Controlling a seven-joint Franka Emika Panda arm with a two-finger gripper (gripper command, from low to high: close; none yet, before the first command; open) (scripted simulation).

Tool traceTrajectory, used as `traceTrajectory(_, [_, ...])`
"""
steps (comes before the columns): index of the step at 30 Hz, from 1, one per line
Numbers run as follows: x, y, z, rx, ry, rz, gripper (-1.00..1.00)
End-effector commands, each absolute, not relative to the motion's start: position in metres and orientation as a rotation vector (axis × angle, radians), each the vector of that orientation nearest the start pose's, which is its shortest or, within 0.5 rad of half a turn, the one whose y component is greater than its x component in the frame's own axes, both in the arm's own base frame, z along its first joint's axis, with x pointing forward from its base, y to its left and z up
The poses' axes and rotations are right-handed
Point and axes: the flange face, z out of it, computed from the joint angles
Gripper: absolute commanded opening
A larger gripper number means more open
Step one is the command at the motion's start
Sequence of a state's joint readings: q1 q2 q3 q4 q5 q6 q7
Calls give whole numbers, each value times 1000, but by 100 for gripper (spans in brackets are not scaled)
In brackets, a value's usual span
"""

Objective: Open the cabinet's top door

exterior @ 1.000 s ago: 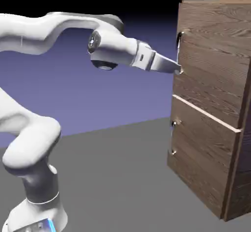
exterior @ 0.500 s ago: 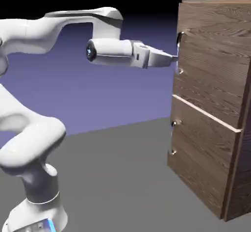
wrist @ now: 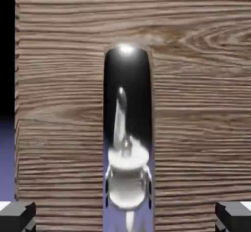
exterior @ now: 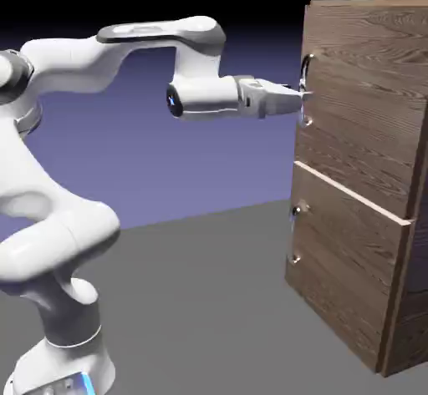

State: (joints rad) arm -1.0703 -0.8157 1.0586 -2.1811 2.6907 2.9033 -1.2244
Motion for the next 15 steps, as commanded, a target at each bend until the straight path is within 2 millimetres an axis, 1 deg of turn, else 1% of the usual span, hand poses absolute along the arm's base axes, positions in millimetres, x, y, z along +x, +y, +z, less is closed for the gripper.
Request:
traceTrajectory(1, [457,74,566,-1756,782,-1795,-100])
traceTrajectory(2, [457,74,566,-1756,782,-1795,-100])
traceTrajectory(8, [420,56,566,-1764,660,-1714,-100])
traceTrajectory(15, [373,24,566,-1767,498,-1601,-100])
